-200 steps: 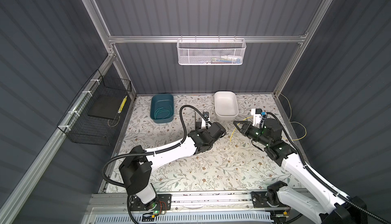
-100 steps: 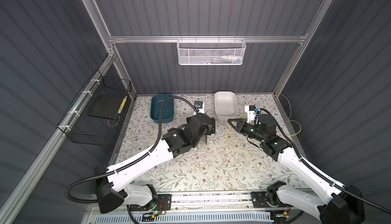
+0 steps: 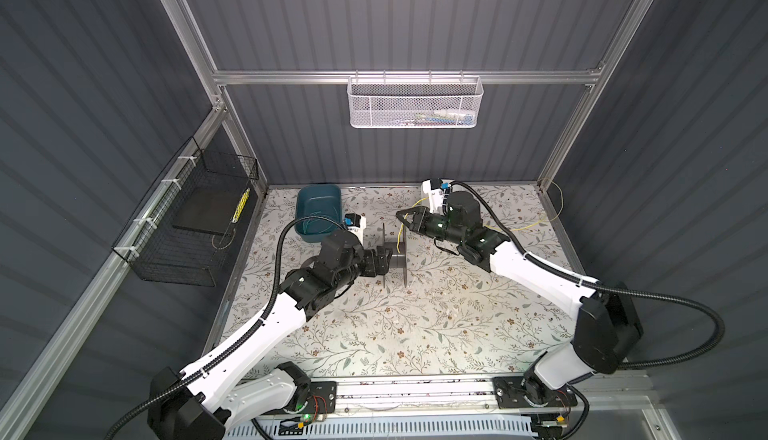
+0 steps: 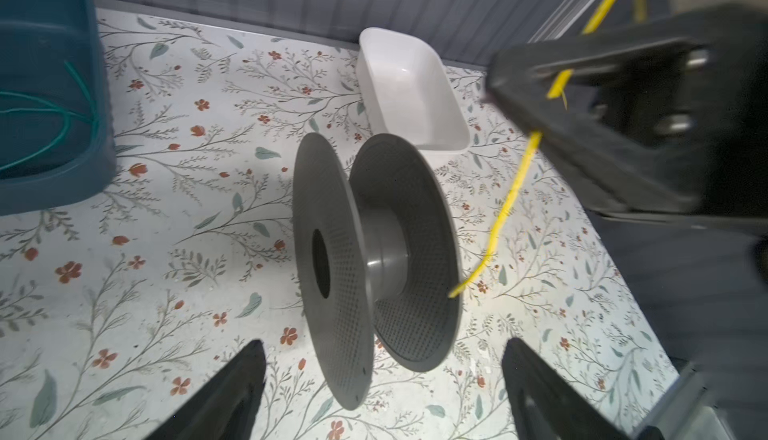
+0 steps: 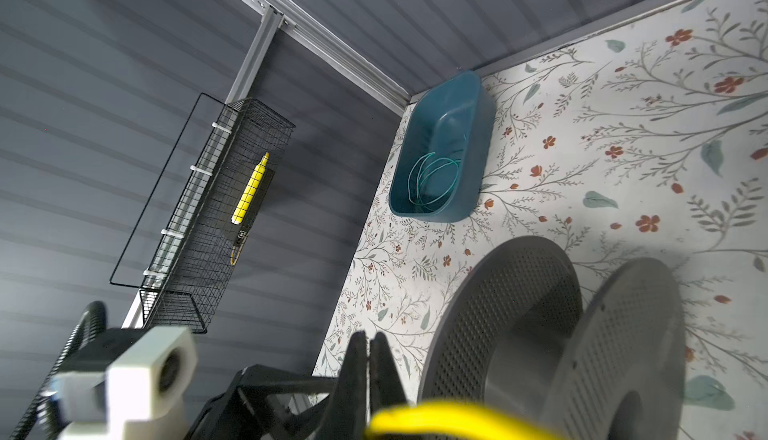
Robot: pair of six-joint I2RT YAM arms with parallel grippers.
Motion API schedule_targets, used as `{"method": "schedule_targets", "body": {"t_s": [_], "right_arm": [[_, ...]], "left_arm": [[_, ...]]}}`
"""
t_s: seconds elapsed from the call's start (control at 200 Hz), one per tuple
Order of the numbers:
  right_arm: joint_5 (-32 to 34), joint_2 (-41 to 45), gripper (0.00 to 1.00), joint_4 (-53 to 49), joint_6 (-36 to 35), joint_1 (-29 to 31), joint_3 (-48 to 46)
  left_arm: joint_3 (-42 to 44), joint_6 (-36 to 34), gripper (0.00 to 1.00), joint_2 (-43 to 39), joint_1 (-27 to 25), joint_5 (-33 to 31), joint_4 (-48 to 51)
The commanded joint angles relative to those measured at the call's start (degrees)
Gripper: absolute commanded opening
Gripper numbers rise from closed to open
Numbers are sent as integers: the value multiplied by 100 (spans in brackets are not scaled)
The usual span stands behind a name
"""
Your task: Wrap the cables
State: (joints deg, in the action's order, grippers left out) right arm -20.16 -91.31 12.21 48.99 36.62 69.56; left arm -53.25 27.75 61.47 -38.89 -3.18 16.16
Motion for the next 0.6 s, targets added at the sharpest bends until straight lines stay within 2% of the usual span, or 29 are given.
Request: {"method": "schedule_targets", "body": {"t_s": [0.0, 0.255, 0.385, 0.59], "right_arm": [[-36, -260, 0, 78, 4, 64, 226], [-6, -501, 0, 212, 116, 211, 156], [-23, -515, 0, 254, 167, 243, 127], [-40, -604, 0, 265, 204, 317, 115]], "left_arm": [[170, -166, 89, -50, 48, 389, -480], [500, -152, 82, 202, 123, 390, -1124], [611, -162, 78, 337, 128, 180, -1391], [650, -199, 66, 639, 154, 259, -1737]]}}
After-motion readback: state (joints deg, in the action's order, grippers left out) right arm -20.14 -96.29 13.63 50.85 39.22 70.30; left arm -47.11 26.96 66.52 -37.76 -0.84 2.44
